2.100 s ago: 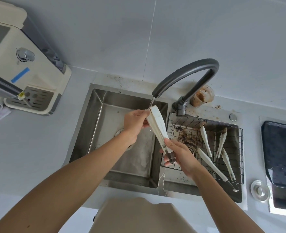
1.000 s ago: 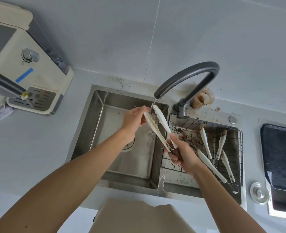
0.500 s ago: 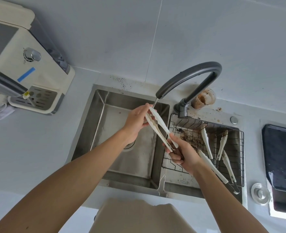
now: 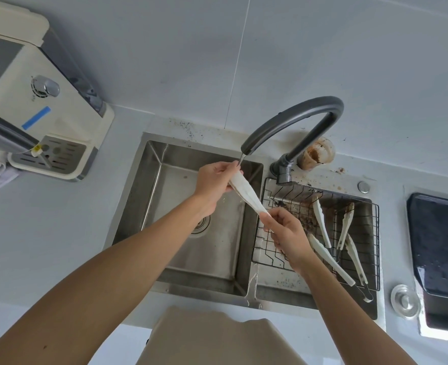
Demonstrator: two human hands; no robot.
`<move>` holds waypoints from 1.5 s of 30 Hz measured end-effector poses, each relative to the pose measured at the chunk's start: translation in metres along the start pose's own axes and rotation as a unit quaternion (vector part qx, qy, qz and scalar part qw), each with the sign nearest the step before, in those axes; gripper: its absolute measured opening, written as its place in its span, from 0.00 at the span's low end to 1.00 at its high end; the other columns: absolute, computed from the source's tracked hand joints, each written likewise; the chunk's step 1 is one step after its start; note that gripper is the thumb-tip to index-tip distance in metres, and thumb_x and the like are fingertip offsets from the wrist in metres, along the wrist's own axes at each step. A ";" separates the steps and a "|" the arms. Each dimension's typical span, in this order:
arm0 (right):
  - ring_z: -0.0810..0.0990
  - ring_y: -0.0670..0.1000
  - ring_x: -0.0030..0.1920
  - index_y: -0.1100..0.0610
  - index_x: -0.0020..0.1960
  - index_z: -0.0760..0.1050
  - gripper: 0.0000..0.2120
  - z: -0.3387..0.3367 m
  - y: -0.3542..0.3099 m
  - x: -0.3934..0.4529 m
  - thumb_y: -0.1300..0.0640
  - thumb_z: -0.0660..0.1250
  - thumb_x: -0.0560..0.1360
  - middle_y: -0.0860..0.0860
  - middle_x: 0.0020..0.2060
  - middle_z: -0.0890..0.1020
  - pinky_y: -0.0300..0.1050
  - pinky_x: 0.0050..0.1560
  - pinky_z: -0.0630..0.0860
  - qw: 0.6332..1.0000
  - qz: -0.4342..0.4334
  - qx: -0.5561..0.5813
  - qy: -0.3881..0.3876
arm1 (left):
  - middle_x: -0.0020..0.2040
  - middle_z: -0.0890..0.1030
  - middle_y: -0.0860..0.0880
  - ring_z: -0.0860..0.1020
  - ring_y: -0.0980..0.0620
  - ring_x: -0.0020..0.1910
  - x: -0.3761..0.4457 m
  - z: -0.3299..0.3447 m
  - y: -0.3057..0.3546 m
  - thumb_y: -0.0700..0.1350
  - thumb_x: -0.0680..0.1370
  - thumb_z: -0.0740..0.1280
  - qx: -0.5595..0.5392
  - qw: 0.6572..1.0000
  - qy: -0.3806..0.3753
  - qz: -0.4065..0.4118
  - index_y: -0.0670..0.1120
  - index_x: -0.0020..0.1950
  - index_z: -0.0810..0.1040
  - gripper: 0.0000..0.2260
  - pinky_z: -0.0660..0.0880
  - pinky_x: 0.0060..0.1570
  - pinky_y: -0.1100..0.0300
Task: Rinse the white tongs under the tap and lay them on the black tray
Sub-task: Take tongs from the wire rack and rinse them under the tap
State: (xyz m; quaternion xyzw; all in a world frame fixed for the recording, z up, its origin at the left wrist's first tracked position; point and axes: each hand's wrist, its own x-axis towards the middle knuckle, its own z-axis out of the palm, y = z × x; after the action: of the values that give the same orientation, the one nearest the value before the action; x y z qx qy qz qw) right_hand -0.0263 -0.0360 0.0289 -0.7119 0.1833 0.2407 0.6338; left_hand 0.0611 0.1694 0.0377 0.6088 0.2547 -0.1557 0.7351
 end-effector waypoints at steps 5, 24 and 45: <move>0.66 0.45 0.30 0.55 0.50 0.78 0.12 0.004 0.000 -0.001 0.47 0.73 0.79 0.48 0.34 0.73 0.41 0.30 0.65 0.996 -0.054 -0.064 0.032 | 0.52 0.87 0.37 0.87 0.43 0.52 -0.002 0.003 0.002 0.47 0.83 0.68 -0.071 0.997 0.007 -0.012 0.35 0.56 0.84 0.15 0.85 0.49 0.55; 0.75 0.43 0.29 0.53 0.60 0.70 0.20 0.012 -0.007 -0.013 0.51 0.77 0.76 0.51 0.41 0.81 0.40 0.29 0.75 0.954 -0.094 -0.268 0.090 | 0.64 0.81 0.37 0.83 0.37 0.61 0.000 0.002 -0.011 0.43 0.85 0.65 -0.109 0.990 -0.074 -0.056 0.38 0.70 0.73 0.15 0.79 0.65 0.41; 0.66 0.45 0.30 0.57 0.39 0.69 0.28 0.015 -0.006 -0.019 0.37 0.51 0.86 0.43 0.28 0.67 0.46 0.34 0.64 0.974 -0.090 -0.205 0.018 | 0.52 0.86 0.39 0.87 0.43 0.50 0.003 0.011 -0.014 0.53 0.87 0.58 0.009 0.999 0.004 -0.039 0.40 0.54 0.81 0.19 0.86 0.45 0.52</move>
State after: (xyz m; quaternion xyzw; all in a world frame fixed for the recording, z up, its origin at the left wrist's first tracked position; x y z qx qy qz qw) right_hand -0.0403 -0.0212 0.0435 -0.8447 0.0765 0.2023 0.4896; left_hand 0.0581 0.1565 0.0261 0.6056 0.2798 -0.1843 0.7219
